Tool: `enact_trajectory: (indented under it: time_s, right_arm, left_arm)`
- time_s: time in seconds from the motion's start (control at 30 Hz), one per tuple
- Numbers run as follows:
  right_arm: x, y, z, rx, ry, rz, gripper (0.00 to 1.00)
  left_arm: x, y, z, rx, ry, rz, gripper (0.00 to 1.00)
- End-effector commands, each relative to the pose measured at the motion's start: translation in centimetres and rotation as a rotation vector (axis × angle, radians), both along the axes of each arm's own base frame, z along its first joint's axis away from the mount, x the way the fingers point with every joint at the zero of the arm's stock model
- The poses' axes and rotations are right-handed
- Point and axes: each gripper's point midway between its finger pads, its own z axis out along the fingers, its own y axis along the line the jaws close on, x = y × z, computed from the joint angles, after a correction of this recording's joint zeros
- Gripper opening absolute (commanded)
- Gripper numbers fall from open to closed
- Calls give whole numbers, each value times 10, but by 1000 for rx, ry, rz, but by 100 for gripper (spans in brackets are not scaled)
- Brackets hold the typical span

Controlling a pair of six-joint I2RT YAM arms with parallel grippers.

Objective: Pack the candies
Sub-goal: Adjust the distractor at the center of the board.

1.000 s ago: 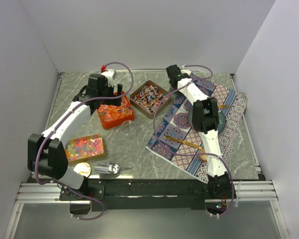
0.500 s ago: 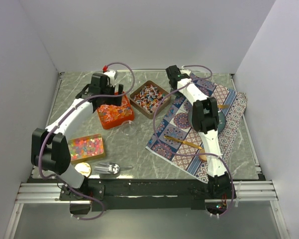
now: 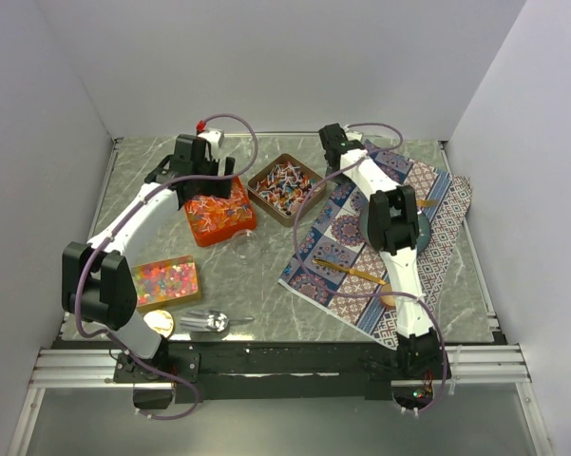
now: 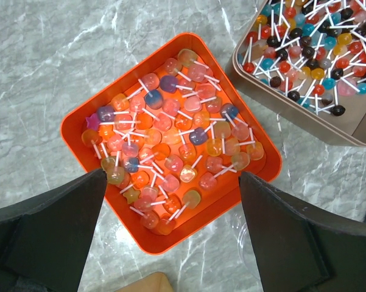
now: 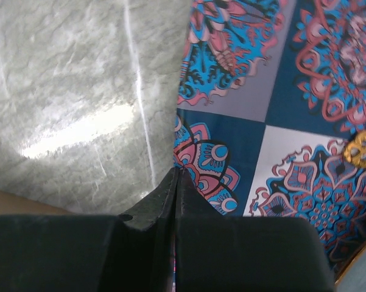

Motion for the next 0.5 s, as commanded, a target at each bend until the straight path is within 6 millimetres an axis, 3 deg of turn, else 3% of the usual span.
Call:
enact_trajectory:
  time_s: [0.0,0.1,0.23,0.27,0.3,0.47]
  right_arm:
    - [32,24,14,48,-71,204,0]
    - [47,47,36,13,-141,341,0]
    - [44,89,55,-82,-193,586,0]
    - [38,102,49,-94,-201,624,0]
    - [37,107,61,-105,-225,658,0]
    - [22,117,59,-118,-183,733,0]
  left_arm:
    - [4,3,42,10,-99,2,97]
    - [4,4,46,12,-113,6,97]
    - [3,3,46,5,-112,0,97]
    - [2,3,45,3,-110,0,97]
    - [2,3,46,2,-111,-1,97]
    - [1,3,49,3,-121,-1,97]
